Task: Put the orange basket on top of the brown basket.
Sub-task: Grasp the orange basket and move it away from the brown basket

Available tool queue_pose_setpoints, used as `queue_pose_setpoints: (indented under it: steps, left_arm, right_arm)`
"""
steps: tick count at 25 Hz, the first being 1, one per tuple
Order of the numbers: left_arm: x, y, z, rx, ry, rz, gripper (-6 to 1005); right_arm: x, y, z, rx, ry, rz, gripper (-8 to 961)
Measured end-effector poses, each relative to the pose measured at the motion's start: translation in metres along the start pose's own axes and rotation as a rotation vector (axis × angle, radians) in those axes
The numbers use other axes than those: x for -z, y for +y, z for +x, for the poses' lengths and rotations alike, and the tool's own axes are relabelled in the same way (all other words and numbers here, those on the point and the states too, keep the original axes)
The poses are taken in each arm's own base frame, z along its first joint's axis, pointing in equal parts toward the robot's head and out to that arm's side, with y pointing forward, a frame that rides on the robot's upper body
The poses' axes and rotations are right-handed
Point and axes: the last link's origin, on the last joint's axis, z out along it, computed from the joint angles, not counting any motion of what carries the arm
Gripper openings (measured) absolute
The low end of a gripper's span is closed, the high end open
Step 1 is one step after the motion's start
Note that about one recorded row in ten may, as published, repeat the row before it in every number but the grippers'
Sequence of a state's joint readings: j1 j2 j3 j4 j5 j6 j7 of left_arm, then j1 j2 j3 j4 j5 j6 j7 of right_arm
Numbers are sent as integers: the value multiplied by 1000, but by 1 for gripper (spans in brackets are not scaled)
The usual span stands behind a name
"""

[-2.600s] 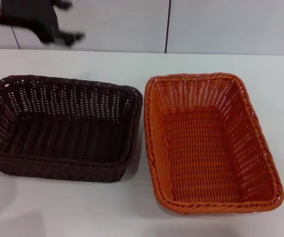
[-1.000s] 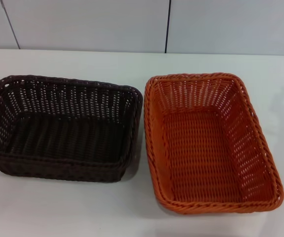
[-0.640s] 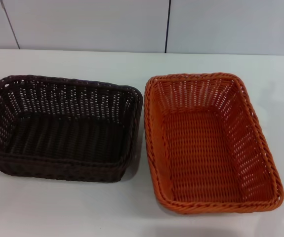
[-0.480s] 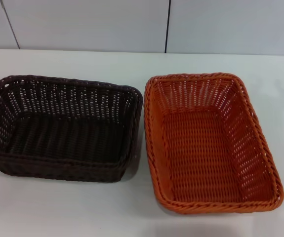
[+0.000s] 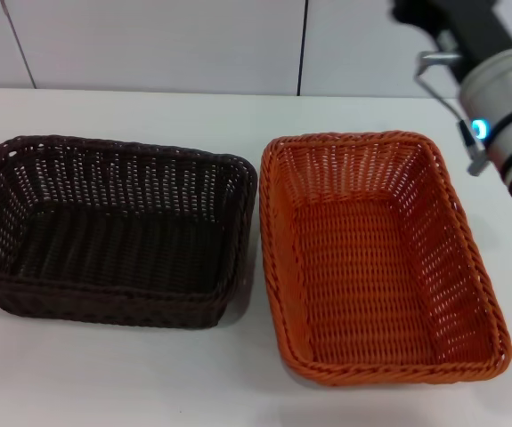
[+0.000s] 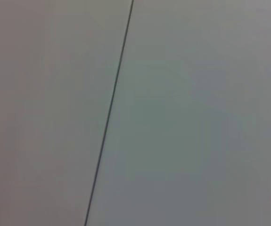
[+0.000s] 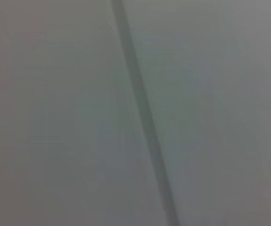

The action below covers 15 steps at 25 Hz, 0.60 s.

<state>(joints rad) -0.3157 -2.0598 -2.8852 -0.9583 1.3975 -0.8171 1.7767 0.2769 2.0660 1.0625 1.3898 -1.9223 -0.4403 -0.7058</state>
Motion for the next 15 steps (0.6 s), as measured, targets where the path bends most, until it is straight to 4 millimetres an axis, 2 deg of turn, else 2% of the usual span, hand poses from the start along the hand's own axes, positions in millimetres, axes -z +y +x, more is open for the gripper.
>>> queue_pose_setpoints:
  steps: [8, 15]
  left_arm:
    - [6, -7, 4, 44, 33, 20, 738]
    - [6, -7, 3, 56, 37, 21, 738]
  right_arm:
    - [-9, 24, -13, 60, 171, -258, 445]
    - [-10, 35, -30, 102, 325, -462, 445]
